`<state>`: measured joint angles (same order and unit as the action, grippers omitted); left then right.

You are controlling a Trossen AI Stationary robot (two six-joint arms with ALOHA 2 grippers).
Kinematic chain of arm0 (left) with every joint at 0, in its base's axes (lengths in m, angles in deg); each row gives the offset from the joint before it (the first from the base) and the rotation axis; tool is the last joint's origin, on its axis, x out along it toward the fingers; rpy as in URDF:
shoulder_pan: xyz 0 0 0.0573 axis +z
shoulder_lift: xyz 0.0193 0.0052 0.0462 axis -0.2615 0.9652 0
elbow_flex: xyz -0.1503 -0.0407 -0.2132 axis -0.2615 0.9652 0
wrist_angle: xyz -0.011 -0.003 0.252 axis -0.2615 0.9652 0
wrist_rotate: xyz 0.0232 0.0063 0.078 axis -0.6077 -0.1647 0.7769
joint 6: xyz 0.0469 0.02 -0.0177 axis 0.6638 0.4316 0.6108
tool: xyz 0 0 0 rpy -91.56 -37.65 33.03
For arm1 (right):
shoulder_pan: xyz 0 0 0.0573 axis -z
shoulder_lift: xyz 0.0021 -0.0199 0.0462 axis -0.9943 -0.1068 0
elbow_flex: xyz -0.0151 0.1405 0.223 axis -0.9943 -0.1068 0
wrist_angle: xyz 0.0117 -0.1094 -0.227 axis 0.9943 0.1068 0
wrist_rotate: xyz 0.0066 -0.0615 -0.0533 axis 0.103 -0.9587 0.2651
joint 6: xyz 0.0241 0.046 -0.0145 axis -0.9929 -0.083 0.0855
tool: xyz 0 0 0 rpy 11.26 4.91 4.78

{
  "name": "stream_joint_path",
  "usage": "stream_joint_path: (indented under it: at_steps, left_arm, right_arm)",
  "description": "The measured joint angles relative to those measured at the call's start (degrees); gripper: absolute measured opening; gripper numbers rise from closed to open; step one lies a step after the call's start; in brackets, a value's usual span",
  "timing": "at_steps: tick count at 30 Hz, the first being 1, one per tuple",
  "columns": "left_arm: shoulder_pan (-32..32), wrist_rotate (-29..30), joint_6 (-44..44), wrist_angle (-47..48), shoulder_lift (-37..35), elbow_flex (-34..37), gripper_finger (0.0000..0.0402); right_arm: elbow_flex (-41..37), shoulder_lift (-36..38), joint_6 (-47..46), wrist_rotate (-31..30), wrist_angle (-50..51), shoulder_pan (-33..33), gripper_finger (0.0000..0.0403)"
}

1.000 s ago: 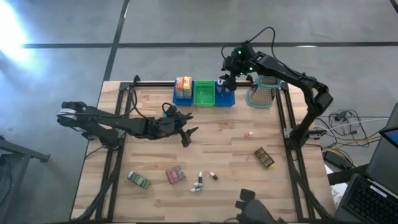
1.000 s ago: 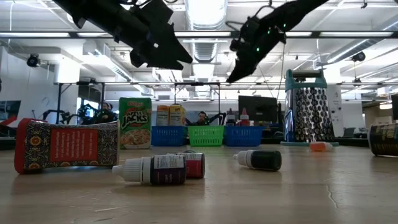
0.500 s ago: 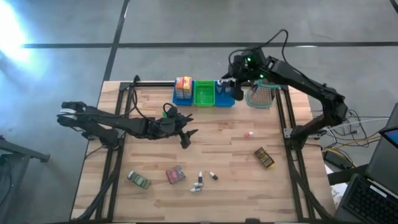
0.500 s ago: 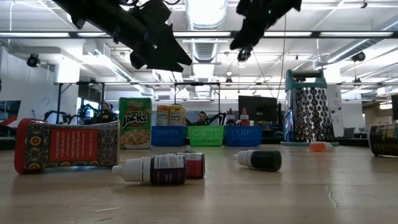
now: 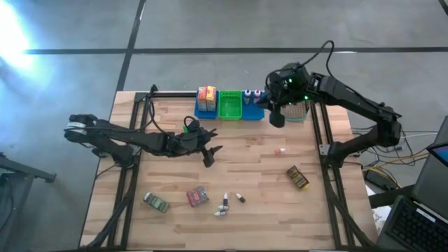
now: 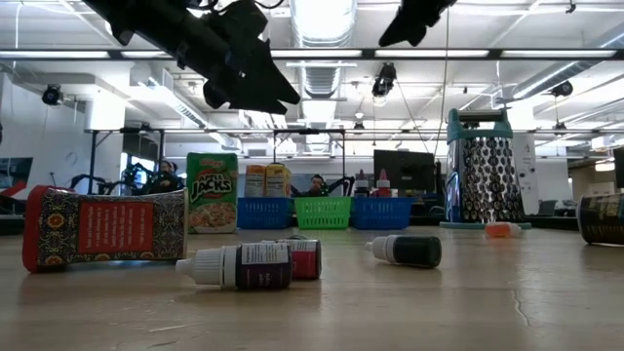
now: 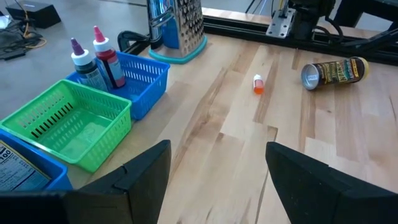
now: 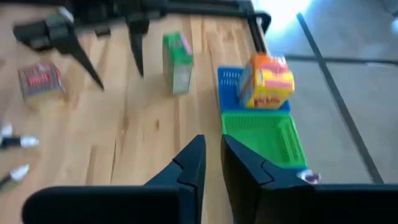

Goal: Pick & Place Kitchen Items
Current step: Put the yellow seasoning can into the green bin

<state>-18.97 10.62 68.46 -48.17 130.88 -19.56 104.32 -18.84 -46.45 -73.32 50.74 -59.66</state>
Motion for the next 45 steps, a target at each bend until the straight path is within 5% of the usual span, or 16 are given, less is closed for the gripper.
stream_joint_path:
  at_steps: [6,31,41,45]
  left_arm:
    - [0.00,0.00,-0.01,0.07,0.00,0.00,0.0268]
    - [-0.04,0.00,-2.71,3.51,0.00,0.79,0.0268]
    - [-0.17,0.00,-3.18,7.23,0.00,0.85,0.0268]
    - [-0.17,0.00,-3.20,7.48,0.00,0.85,0.0268]
  right_arm:
    - [-0.04,1.11,-1.62,-10.49,5.47,-5.71,0.0014]
    - [-7.21,2.25,-26.85,-27.45,18.34,-28.35,0.0008]
    - [-10.60,2.38,-59.05,-28.31,42.91,-37.43,0.0008]
    - [-12.46,3.83,-67.15,-27.93,41.72,-44.60,0.0008]
